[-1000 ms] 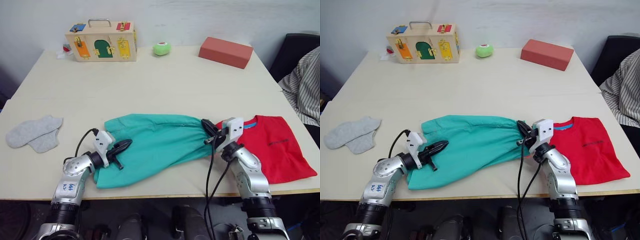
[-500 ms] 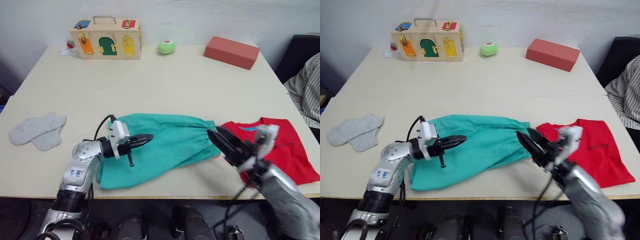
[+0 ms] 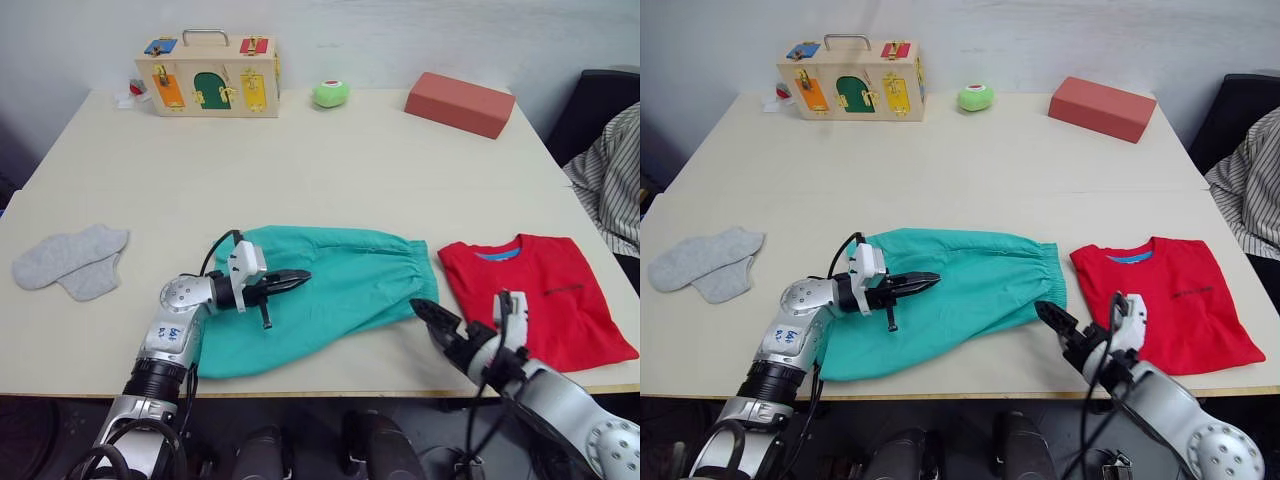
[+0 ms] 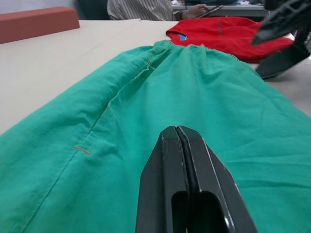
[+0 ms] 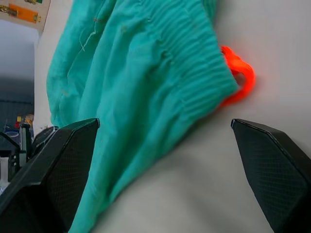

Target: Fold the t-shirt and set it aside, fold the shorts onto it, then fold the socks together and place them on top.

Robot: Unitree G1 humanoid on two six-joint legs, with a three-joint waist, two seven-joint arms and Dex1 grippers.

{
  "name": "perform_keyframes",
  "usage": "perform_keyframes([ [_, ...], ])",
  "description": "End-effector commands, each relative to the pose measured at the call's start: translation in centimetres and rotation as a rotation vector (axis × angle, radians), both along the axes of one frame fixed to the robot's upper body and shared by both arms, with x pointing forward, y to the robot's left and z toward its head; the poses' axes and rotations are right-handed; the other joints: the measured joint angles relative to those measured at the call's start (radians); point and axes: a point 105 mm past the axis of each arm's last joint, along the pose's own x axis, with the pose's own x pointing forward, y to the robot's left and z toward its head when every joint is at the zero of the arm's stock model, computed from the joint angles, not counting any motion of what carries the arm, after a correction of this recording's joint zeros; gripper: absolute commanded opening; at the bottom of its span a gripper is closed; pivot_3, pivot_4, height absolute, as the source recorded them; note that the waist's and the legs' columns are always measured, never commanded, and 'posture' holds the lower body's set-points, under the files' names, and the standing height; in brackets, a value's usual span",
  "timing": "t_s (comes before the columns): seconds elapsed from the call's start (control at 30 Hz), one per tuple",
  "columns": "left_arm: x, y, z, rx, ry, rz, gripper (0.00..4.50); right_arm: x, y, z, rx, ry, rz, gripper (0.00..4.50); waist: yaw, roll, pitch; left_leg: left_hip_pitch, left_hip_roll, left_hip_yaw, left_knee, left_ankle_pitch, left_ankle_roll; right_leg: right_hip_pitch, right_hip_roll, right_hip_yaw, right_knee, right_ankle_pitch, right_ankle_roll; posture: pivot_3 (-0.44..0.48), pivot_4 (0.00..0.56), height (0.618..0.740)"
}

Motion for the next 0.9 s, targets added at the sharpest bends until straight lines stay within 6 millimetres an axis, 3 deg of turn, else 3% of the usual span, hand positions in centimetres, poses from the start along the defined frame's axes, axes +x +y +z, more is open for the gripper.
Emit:
perform_keyframes([
  [0.03,0.2,0.3,0.2,0.022,-0.025,0.001,0.00,1.2,1.9,-0.9,0.007,0.023,0.017,4.46,-0.007,0.000,0.000,0.000,0.000,0.000,0.000,0.000,0.000,0.000,0.000,0.000,0.000,0.000,0.000,0.000,0.150,0.740],
  [0.07,0.2,0.4,0.1,0.028,-0.025,0.005,0.00,1.7,2.3,-0.9,0.006,0.014,0.013,4.46,-0.009,-0.001,0.000,0.000,0.000,0.000,0.000,0.000,0.000,0.000,0.000,0.001,0.000,0.000,0.000,0.000,0.150,0.740],
  [0.17,0.4,0.9,-0.8,0.042,-0.005,0.037,0.00,4.3,2.2,-1.5,-0.050,-0.002,-0.104,3.87,-0.012,-0.001,0.000,0.001,0.001,0.001,0.000,0.000,0.000,0.000,0.000,0.001,0.000,0.000,0.000,0.000,0.150,0.740],
  [0.3,0.5,1.3,-1.9,0.053,0.023,0.067,0.00,5.6,2.9,-1.6,-0.086,-0.037,-0.134,2.46,-0.010,-0.001,-0.001,0.001,0.001,0.001,0.000,0.000,0.000,0.000,0.000,0.001,0.001,0.000,0.000,0.000,0.150,0.740],
  [0.53,0.3,1.5,-2.3,0.041,0.020,0.087,0.00,6.5,0.4,0.1,-0.280,-0.271,-0.249,0.03,-0.007,-0.001,-0.001,0.001,0.000,0.001,0.000,0.002,-0.003,0.000,-0.001,0.001,0.000,0.001,0.001,0.000,0.150,0.740],
  [0.63,0.2,1.8,-1.7,0.037,-0.004,0.109,0.00,6.3,-0.3,2.1,-0.366,-0.430,-0.272,0.03,-0.002,0.000,0.000,0.000,-0.001,0.001,0.000,0.002,-0.002,0.000,-0.002,0.001,0.000,0.001,0.001,0.000,0.150,0.740],
  [0.83,0.2,2.4,-0.9,0.031,-0.001,0.166,0.00,4.9,-2.8,5.7,-0.835,-0.734,-0.305,0.03,-0.004,0.001,0.000,-0.002,-0.003,0.001,0.000,0.000,-0.001,-0.001,-0.003,0.000,-0.001,0.000,0.002,0.000,0.150,0.740],
  [0.9,0.3,2.4,-1.2,0.044,0.015,0.180,0.00,4.6,-2.6,7.3,-0.990,-0.836,-0.280,0.03,-0.007,0.001,0.000,-0.002,-0.002,0.001,0.000,0.000,-0.001,-0.001,-0.003,0.000,-0.001,0.000,0.003,0.000,0.150,0.740],
])
